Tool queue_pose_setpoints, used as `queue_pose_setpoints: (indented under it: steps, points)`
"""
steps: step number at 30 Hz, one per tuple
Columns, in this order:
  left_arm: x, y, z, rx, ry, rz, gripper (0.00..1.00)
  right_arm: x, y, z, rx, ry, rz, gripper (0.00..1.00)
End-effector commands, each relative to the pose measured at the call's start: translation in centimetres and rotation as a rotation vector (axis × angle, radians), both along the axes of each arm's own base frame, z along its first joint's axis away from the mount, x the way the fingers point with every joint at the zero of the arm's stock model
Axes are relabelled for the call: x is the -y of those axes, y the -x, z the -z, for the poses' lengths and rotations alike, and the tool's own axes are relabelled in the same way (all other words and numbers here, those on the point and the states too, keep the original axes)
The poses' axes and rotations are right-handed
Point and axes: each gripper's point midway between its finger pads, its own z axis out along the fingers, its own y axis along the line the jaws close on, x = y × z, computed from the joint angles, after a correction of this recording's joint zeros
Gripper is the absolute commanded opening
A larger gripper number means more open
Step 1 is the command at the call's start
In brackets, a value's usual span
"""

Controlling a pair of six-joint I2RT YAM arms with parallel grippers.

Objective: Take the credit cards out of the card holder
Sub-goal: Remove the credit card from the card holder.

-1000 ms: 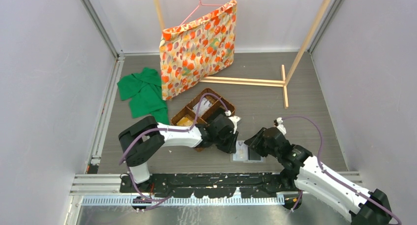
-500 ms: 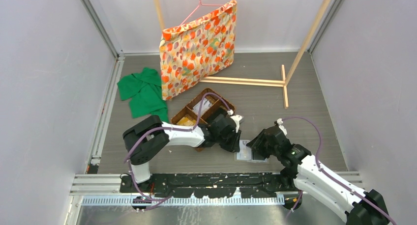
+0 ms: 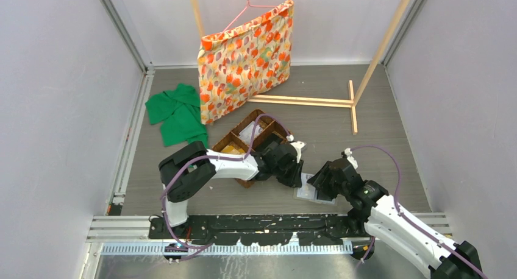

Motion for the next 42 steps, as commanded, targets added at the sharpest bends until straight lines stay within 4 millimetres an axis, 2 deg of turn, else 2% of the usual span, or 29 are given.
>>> queue_pose_setpoints:
  steps: [1,9,14,19,26,36,42]
  points:
    - [-3.4,1.0,5.2,-0.047,-0.190,-0.005,0.22,1.6,1.2,0.8,-0.043,0.091,-0.020,0.52]
    - [-3.3,1.0,5.3,-0.053,-0.195,0.000,0.22,1.6,1.6,1.3,-0.067,0.100,-0.028,0.54]
    - [-3.1,1.2,5.5,-0.060,-0.196,0.008,0.22,1.3,1.6,1.2,-0.060,0.068,-0.023,0.50]
    - [-3.2,1.3,5.5,-0.064,-0.196,0.010,0.22,0.8,1.8,1.9,-0.049,-0.036,0.048,0.36]
    - [-3.2,1.4,5.7,-0.071,-0.197,0.016,0.22,1.5,1.5,0.4,0.029,-0.072,0.093,0.24]
    - [-3.2,1.5,5.9,-0.077,-0.201,0.018,0.21,0.8,1.5,-0.1,0.049,-0.120,0.074,0.02]
    - [-3.3,1.5,6.0,-0.078,-0.203,0.015,0.22,1.5,1.6,-0.2,0.060,-0.114,0.105,0.01]
